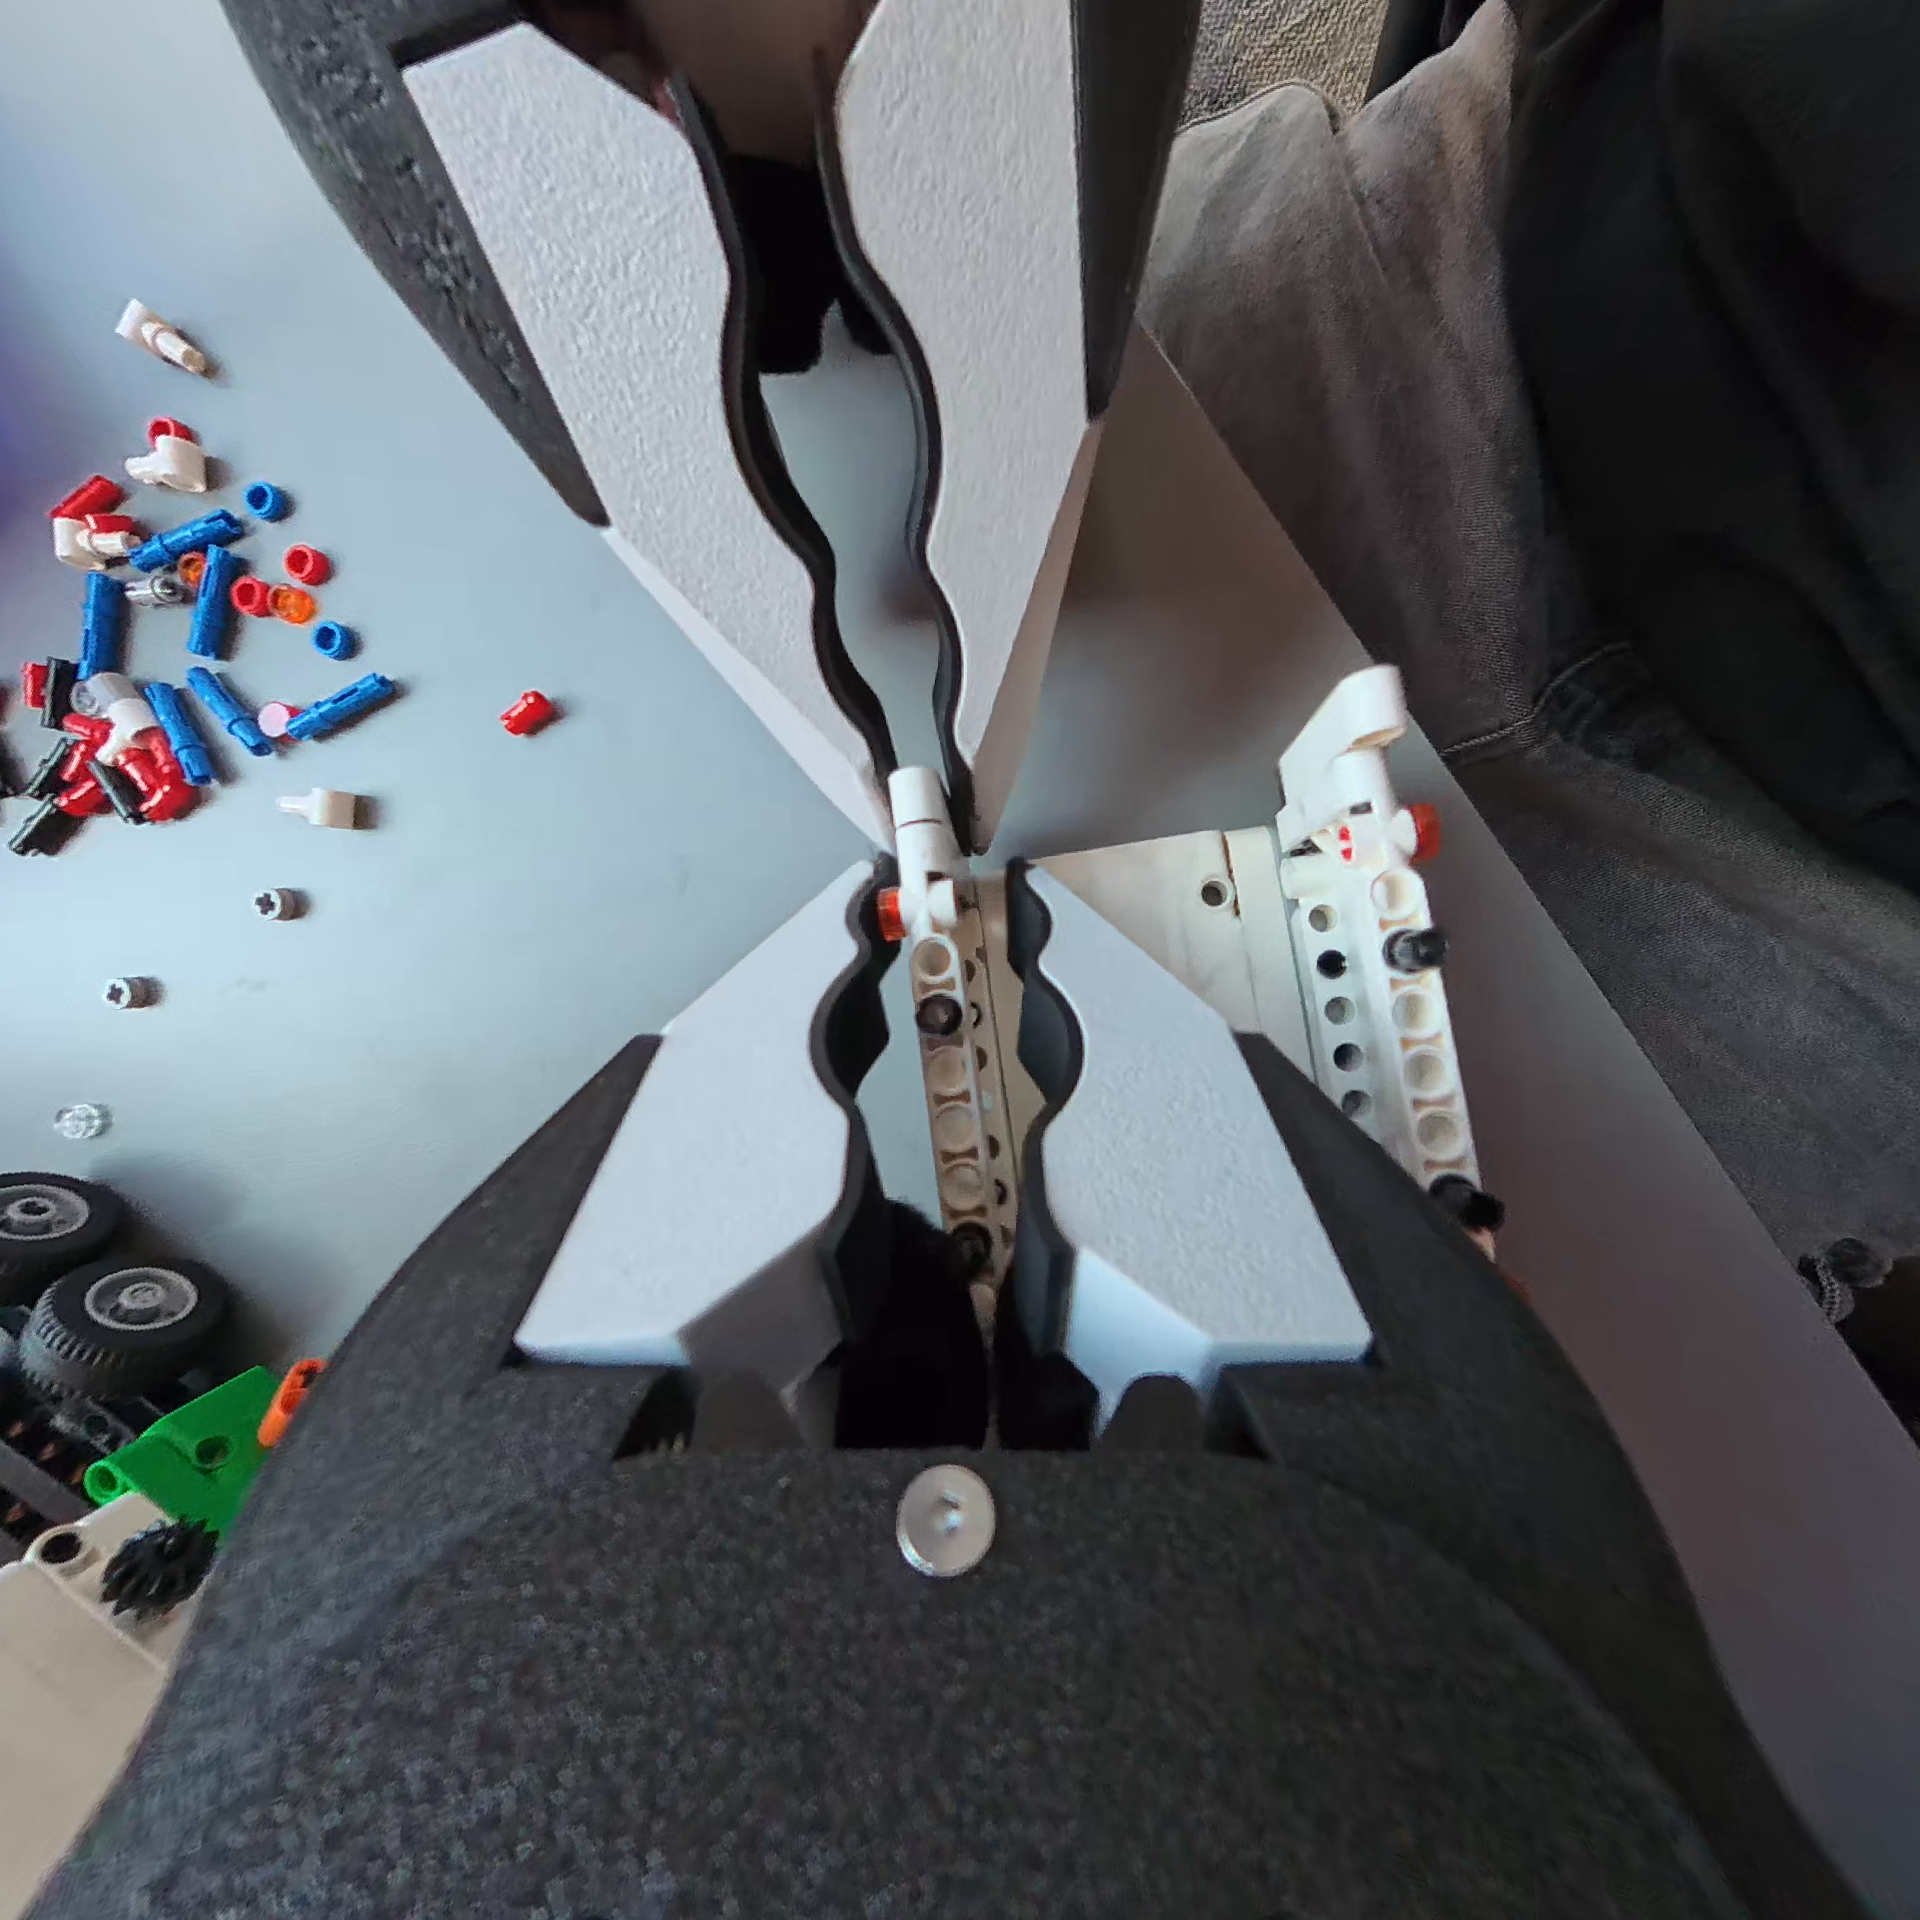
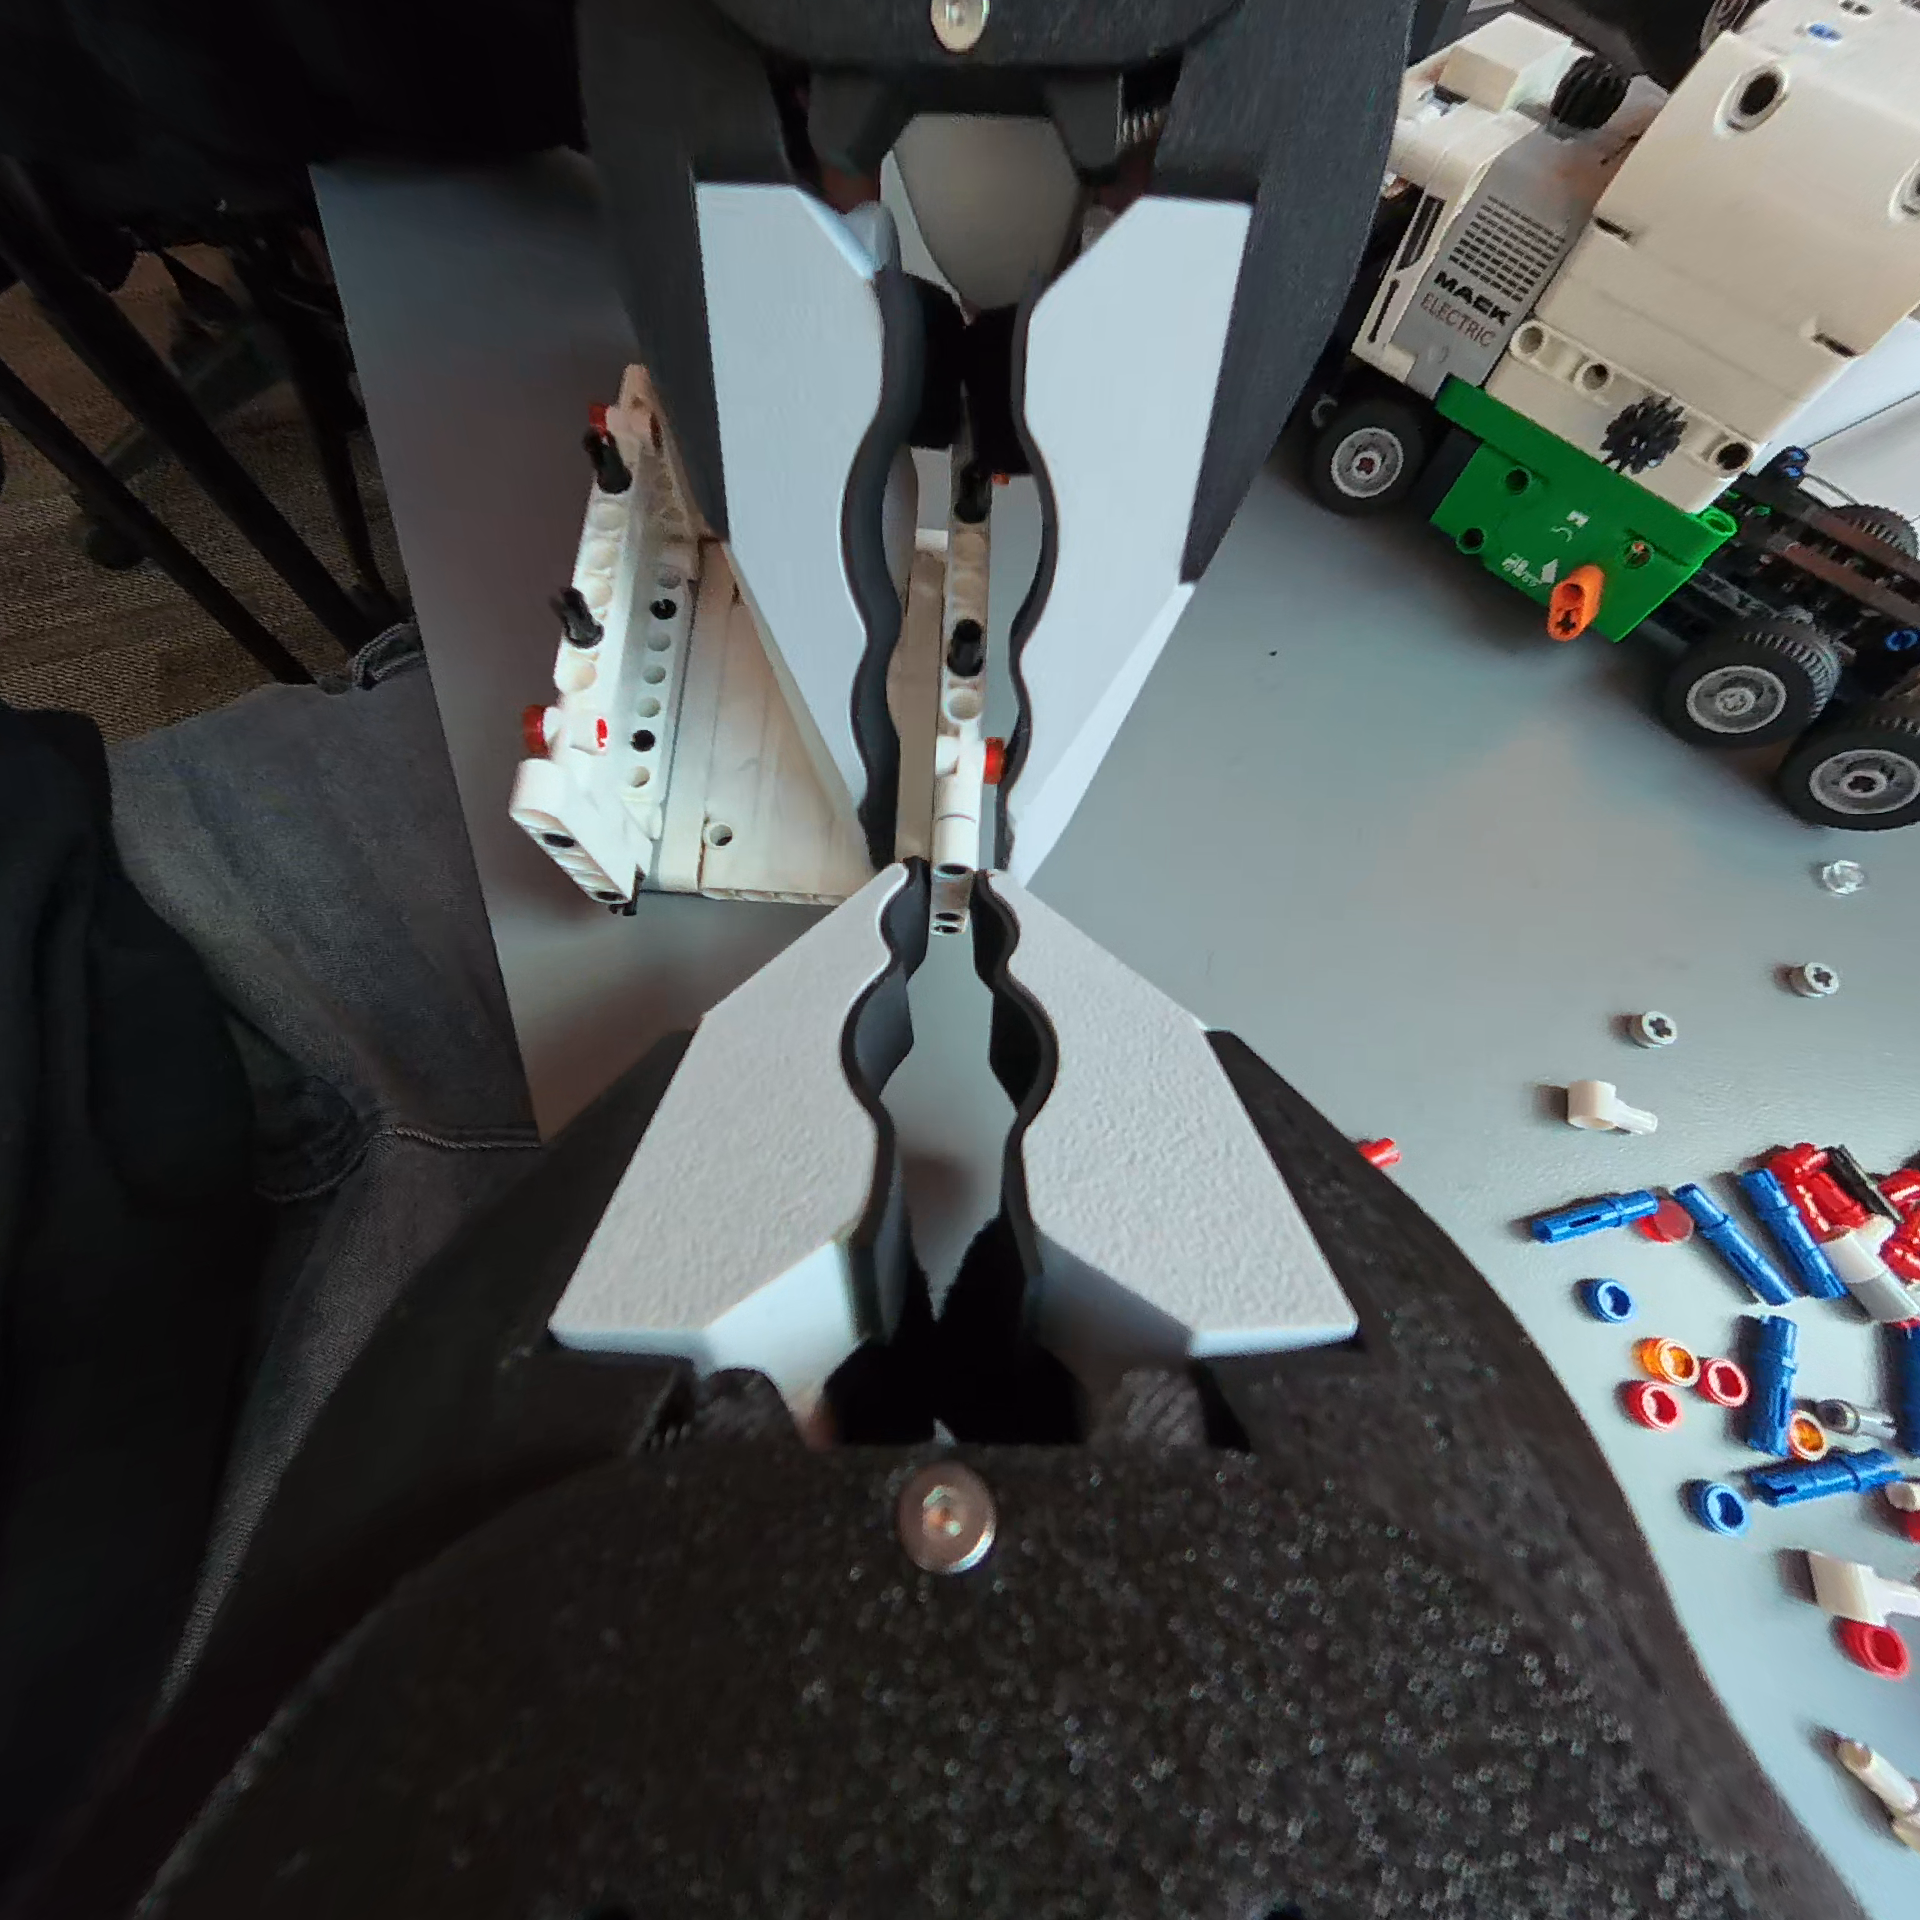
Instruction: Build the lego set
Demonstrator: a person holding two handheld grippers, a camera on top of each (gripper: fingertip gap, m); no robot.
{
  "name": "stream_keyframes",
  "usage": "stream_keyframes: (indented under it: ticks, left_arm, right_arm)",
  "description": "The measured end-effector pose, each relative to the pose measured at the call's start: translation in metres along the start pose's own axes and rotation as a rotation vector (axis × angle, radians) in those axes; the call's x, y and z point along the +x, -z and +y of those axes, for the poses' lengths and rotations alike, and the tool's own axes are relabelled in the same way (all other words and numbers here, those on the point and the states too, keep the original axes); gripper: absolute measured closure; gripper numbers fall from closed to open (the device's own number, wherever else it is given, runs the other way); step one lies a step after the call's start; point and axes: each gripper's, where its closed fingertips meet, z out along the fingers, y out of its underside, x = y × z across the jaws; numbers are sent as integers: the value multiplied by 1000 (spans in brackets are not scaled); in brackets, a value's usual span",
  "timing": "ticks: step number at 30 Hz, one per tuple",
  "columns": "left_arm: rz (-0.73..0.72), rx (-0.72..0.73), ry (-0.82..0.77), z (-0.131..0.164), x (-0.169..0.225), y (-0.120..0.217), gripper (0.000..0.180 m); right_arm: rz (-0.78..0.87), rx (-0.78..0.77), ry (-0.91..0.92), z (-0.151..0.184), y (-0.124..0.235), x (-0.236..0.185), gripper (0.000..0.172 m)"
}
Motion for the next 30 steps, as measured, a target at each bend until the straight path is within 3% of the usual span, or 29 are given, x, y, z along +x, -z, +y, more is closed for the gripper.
stream_keyframes:
  ticks: [1,30]
  left_arm:
    - [-7,-3,1,0,-1,0,169]
    - [110,78,52,-1,5,1,173]
  right_arm:
    - [-1,-2,3,0,0,-1,165]
    - [17,-18,65,4,4,-5,165]
